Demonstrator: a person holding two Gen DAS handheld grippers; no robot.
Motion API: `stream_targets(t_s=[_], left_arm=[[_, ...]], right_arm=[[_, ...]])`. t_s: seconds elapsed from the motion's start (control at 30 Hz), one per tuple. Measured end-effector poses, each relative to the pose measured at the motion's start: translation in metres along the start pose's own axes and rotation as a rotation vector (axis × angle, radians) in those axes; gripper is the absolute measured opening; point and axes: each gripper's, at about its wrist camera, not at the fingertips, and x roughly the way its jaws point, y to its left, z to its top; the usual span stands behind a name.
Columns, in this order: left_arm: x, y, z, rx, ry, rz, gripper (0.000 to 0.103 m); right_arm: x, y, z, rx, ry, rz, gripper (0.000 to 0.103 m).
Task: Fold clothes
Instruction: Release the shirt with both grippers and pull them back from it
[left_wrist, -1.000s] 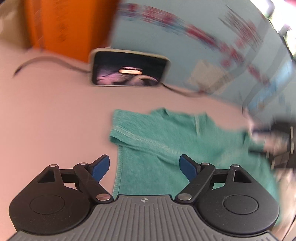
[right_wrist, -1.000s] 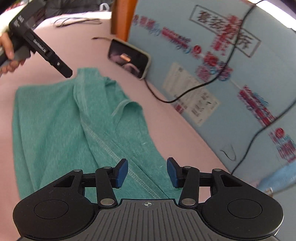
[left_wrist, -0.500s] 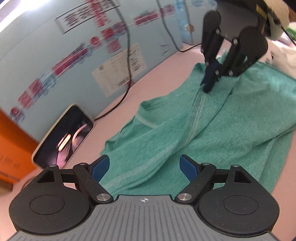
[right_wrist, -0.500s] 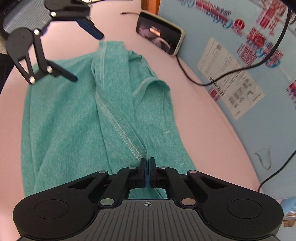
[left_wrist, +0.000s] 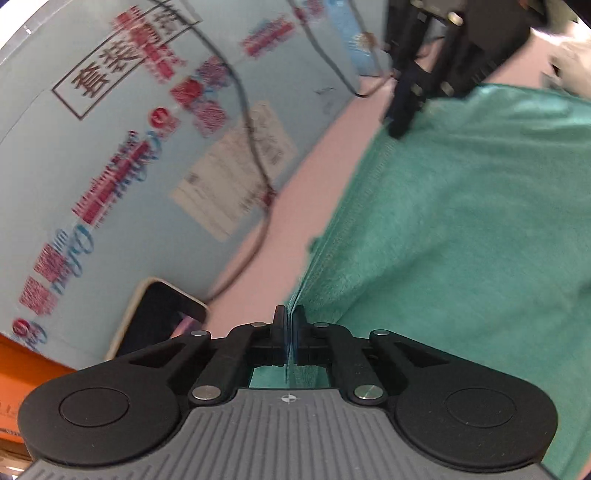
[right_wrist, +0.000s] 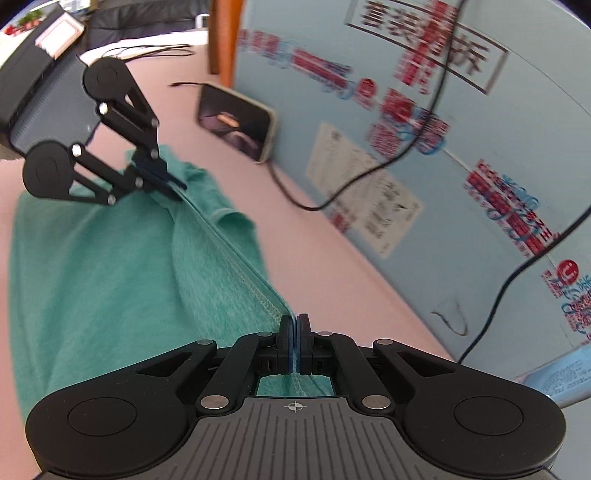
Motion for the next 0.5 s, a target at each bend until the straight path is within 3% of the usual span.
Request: stream_targets(t_s=[0.03,0.1,0.33,0.5], left_arm=[[0.003,0.004,0.002,-0.008,0.003,0.010,0.012],[0.007,0.010,0.003,-0.031,0.017,0.025,0.058],[-0.009,0.026,-0.012,-0.175,0.045,0.042,0.065],[-0.021,0.044,-0.028,-0.316,0.072,0.152,0.069]], right_arm=[[0.004,-0.002,0.001,0.010,0.001,-0.013,0.002],[0.011,-0.007,0.002,0.034,0.012,-0.030,0.002],[0.019,-0.022,-0.004,0.164,0.018,-0.098,0.011],[0.011,-0.037,-0.014,0.295,0.020,-0.188,0.017]])
